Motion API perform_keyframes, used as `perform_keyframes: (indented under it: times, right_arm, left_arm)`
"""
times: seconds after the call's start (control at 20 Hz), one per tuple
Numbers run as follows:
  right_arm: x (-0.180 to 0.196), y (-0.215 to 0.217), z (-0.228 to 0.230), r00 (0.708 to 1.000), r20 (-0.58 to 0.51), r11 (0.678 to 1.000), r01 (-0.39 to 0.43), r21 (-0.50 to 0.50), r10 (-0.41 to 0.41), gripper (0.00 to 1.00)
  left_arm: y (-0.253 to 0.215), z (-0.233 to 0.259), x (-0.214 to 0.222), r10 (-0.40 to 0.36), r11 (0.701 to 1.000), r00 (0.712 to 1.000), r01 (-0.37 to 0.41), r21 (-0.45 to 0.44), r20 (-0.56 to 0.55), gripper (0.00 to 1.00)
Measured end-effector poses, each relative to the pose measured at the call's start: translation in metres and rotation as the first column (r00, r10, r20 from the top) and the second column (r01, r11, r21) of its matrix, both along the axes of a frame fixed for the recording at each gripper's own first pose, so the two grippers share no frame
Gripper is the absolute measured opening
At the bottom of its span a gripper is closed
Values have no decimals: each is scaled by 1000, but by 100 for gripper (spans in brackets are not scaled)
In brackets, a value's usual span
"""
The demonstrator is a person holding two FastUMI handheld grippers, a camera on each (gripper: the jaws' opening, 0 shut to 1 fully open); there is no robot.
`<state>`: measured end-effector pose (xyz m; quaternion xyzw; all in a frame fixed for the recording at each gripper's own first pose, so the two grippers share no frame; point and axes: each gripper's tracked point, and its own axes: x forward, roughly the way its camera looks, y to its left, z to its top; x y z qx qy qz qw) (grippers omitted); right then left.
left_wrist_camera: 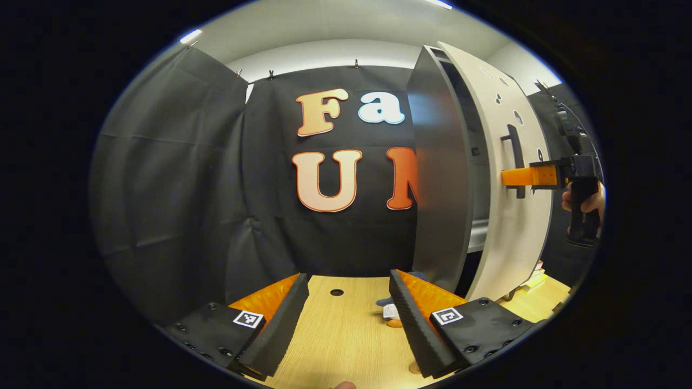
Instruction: Open the cabinet door with the right hand, grasp the bottle in the cabinet with the left hand and place it on the coaster, then close the cabinet door with the right hand.
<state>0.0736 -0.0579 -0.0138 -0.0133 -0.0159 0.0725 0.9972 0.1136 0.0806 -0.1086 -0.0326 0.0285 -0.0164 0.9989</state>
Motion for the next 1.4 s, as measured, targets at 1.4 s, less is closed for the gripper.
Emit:
perform_keyframes:
  times: [1.4]
  right_arm:
    - [-147, -35, -3, 997, -25, 997, 71, -3, -71, 97]
  left_arm:
    - [-67, 66, -86, -14, 1000, 998, 14, 10, 53, 97]
